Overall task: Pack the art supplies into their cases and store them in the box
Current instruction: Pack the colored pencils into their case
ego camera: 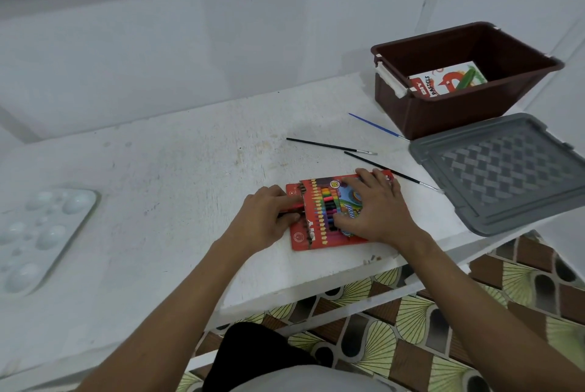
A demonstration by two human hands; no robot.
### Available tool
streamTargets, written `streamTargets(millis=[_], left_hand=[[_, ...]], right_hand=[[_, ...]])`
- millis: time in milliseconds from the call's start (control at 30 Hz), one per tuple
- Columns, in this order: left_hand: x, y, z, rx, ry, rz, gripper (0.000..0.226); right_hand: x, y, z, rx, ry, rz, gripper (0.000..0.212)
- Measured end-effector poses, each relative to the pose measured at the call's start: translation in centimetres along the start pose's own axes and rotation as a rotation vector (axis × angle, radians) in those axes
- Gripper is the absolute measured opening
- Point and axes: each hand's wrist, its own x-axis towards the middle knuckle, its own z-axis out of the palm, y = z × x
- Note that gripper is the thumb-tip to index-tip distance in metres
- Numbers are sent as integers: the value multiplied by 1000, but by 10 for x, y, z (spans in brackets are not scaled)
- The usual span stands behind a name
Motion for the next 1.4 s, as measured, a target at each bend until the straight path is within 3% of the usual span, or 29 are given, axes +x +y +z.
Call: streamTargets(millis=[167, 367, 500, 667, 767, 933, 1133, 1267, 1400], left_hand=[[-5, -6, 4, -83, 68, -3, 28], [8, -6, 4, -19, 0, 24, 27], [16, 1, 6, -72, -44, -10, 30], [1, -16, -5, -154, -49, -74, 52], [-13, -36, -14, -83, -51, -103, 43], [-12, -39, -15, -65, -57, 11, 22], [10, -8, -9, -98, -73, 124, 25], [17, 0, -6, -182, -52, 71, 22], [-1, -17, -12, -215, -4, -42, 40]], right_hand=[[2, -14, 1, 67, 9, 31, 83], [-1, -23, 4, 175, 109, 12, 73], [-3, -19, 6, 183, 81, 8, 72], [-12, -7, 0, 120, 160, 36, 70], [-18, 6, -2, 59, 141, 113, 71], [-23, 10, 3, 61, 150, 126, 75], [-24, 7, 2, 64, 133, 134, 78], [-25, 3, 3, 60, 109, 135, 79], [-25, 5, 3, 56, 93, 136, 78]])
